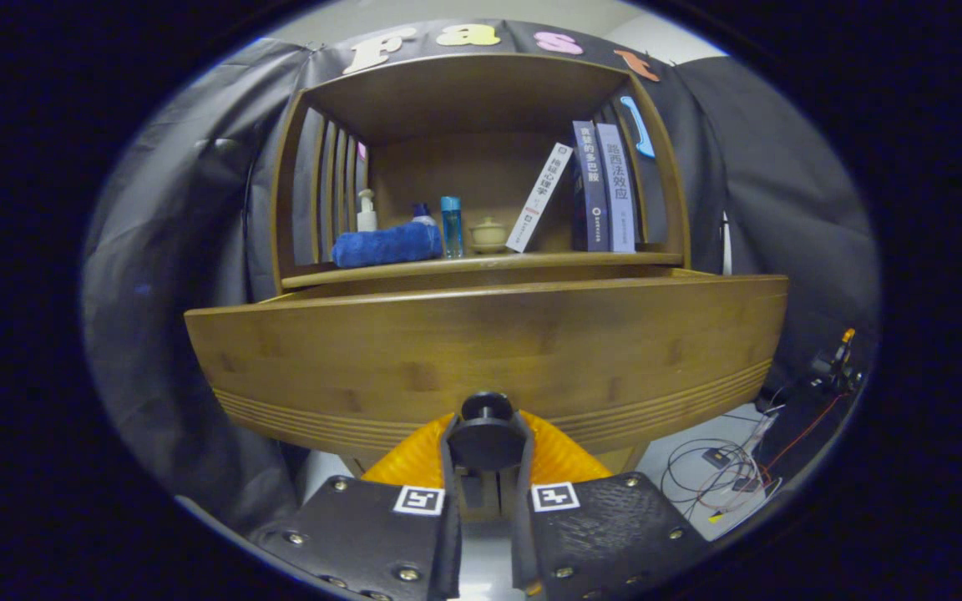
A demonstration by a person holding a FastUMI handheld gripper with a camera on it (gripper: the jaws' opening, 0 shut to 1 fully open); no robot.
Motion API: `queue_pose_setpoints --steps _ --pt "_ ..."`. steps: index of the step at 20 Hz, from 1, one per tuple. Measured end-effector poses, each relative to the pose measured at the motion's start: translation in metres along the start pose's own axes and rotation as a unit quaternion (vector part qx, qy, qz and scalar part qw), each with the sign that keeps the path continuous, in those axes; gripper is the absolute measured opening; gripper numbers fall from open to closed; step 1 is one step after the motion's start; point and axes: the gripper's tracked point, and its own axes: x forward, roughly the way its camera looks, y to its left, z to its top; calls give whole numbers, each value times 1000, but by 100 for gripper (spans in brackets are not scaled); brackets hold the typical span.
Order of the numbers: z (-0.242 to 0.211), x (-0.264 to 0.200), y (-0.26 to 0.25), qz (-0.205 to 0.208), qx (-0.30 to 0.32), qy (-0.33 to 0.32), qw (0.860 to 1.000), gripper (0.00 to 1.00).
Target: Pull open the drawer, take out the items inside it, and place them on the countertop above the cabinet.
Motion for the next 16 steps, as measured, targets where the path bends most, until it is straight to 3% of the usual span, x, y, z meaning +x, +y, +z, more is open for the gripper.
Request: queue_pose_setpoints --steps 6,16 --pt "-21 -31 1 15 -3 22 1000 24" --pt "-26 -33 4 37 -7 39 999 24"
